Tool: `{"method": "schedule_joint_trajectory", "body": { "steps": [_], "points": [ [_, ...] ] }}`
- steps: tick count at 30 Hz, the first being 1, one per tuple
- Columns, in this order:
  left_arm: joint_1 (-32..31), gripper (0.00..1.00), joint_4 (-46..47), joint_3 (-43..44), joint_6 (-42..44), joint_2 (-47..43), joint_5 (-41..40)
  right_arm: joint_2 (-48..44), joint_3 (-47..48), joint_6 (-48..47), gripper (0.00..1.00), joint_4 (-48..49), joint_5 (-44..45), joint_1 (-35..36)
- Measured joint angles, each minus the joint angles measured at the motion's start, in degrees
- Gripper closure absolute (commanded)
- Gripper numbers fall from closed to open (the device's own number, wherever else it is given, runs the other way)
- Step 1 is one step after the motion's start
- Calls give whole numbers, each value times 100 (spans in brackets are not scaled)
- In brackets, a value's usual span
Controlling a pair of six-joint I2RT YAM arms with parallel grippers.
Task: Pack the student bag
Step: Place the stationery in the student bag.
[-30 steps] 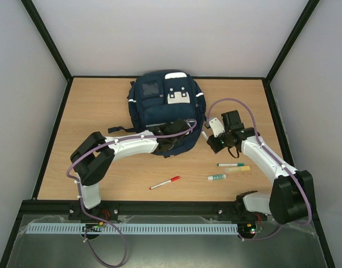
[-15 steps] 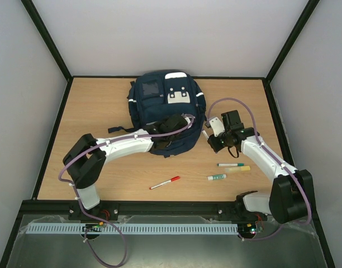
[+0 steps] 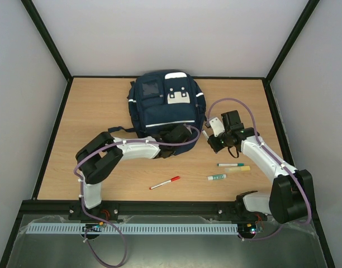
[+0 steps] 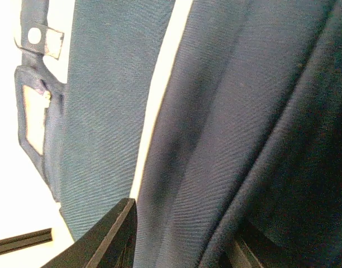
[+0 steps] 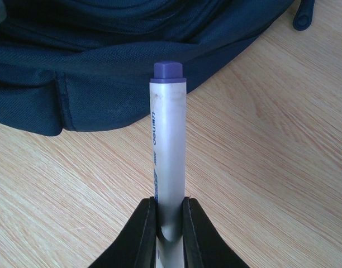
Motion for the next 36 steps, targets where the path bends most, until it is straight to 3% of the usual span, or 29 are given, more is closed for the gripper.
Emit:
{"method": "schedule_joint_trajectory", "body": {
  "steps": [9, 13, 24, 32, 36],
  "points": [
    [63, 83, 466, -35, 111, -92, -509, 0, 0, -2, 99, 0, -33, 0],
    [245, 97, 393, 98, -37, -293, -431, 0, 0, -7, 99, 0, -92, 0],
    [586, 98, -911, 1272, -614, -387, 636, -275, 197, -608, 99, -286, -560, 153],
    [887, 98, -1287, 1314, -1113, -772, 1633, -542, 1071, -1510, 99, -706, -22, 1196],
    [1217, 98, -1373, 1335, -1425, -868, 2271, -282, 1495, -2087, 99, -815, 688, 1908]
  ]
}}
